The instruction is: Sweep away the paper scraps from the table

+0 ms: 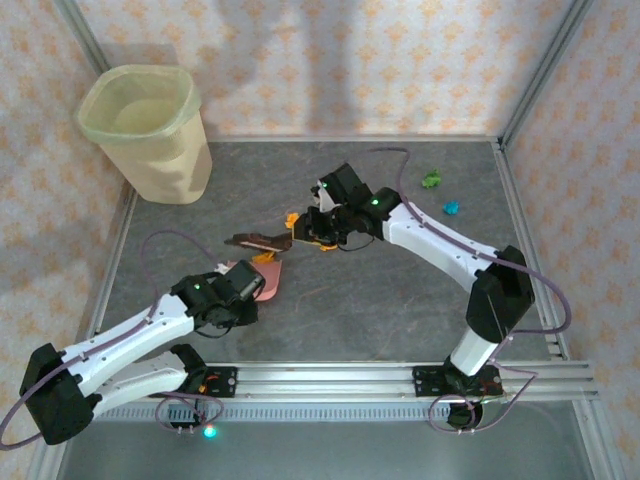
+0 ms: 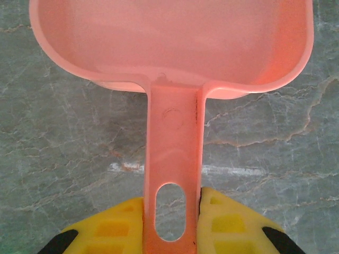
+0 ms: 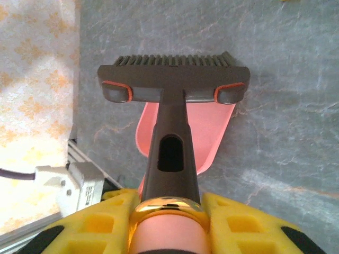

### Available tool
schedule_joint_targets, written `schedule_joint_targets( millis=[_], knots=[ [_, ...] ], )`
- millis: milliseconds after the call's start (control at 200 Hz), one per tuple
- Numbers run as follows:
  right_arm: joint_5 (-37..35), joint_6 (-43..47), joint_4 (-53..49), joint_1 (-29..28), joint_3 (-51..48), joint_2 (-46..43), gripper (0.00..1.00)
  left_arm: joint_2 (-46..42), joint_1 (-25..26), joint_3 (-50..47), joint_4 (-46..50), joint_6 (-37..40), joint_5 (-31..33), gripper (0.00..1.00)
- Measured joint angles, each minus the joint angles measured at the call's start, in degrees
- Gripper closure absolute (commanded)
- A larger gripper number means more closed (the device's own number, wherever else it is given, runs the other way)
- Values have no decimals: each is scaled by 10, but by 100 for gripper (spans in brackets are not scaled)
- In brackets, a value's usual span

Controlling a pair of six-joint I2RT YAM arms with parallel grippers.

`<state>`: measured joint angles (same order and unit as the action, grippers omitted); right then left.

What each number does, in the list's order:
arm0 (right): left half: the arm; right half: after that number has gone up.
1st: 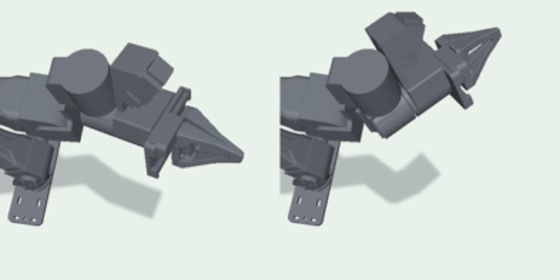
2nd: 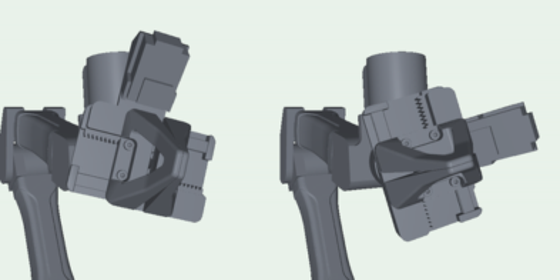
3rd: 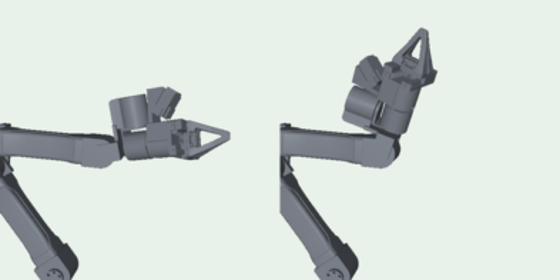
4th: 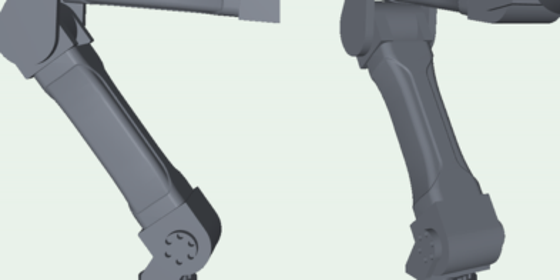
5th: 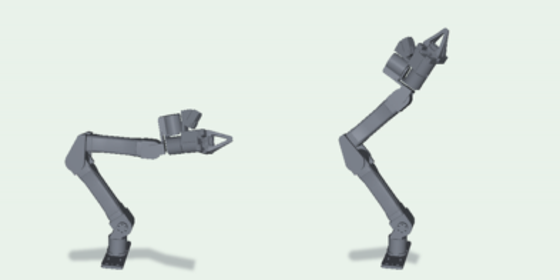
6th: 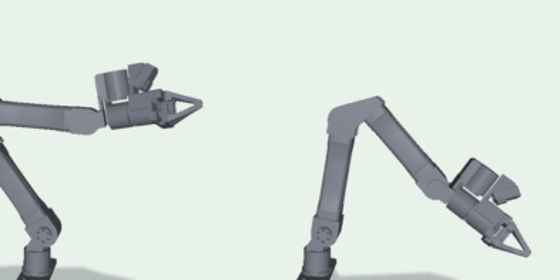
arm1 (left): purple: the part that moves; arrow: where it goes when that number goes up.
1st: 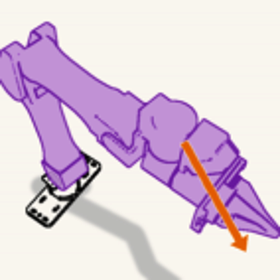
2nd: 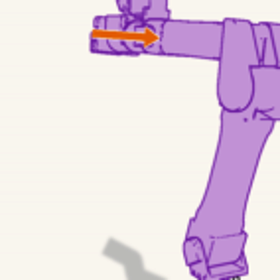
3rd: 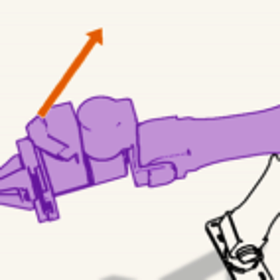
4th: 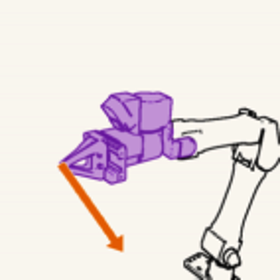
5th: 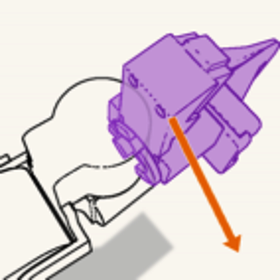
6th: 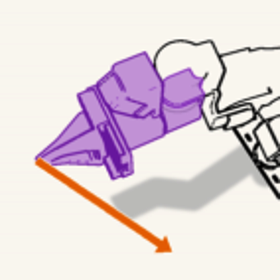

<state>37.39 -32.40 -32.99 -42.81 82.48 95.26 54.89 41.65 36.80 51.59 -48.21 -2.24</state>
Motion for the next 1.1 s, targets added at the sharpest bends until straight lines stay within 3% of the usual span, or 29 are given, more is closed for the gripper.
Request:
schedule_joint_targets(
  millis=[285, 445, 641, 926, 1096],
  knots=[
    [47, -59, 35, 5, -93, -90, 100, -2, 0, -42, -63, 2, 10, 100],
    [45, -84, 52, 38, -111, -140, 100, -14, 0, -67, -99, 5, 17, 100],
    [-41, -78, 58, 86, -112, -164, 100, -20, 0, -84, -125, 16, 27, 100],
    [-183, -28, 20, 93, -26, -69, 100, -4, 0, -80, -137, 35, 14, 100],
    [-205, -16, 3, 95, 57, 22, 100, 39, 0, -54, -138, 48, 9, 100]
  ],
)
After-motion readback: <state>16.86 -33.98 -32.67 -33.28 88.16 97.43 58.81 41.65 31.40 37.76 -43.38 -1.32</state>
